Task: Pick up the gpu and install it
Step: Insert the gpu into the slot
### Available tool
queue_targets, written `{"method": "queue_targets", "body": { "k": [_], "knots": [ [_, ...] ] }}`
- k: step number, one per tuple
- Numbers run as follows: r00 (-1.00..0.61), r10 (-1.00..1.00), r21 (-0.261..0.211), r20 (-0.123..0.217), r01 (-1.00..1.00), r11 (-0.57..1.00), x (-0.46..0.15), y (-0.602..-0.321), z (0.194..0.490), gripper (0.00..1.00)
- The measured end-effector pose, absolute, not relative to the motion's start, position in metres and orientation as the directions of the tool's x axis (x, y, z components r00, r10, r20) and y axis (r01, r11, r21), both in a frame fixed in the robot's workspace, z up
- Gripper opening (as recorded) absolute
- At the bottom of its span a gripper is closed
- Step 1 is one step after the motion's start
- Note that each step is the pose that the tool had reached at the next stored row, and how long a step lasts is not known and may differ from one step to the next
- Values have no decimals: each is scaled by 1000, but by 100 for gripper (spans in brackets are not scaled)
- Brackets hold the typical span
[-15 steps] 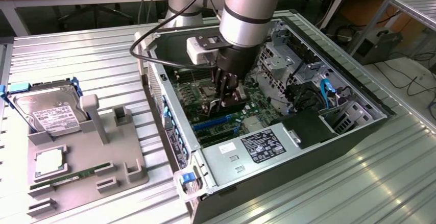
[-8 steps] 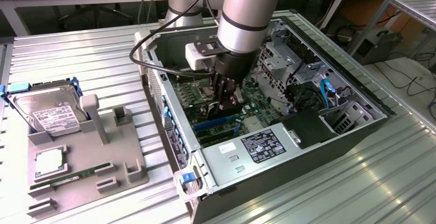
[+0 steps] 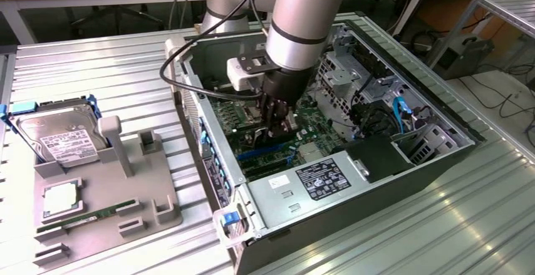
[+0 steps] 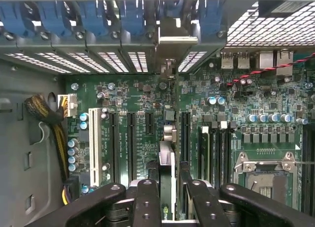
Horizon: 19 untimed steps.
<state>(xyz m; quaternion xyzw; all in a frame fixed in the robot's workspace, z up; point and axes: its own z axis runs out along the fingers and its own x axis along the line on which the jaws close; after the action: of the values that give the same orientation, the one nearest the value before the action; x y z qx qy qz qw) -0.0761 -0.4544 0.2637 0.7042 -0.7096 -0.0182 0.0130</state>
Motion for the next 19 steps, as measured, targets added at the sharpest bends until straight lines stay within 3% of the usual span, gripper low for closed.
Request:
{"method": "queue_targets", "body": {
  "k": [19],
  "knots": [
    [-5, -1000, 44, -13, -999, 5, -77, -454, 251, 26]
  ]
}}
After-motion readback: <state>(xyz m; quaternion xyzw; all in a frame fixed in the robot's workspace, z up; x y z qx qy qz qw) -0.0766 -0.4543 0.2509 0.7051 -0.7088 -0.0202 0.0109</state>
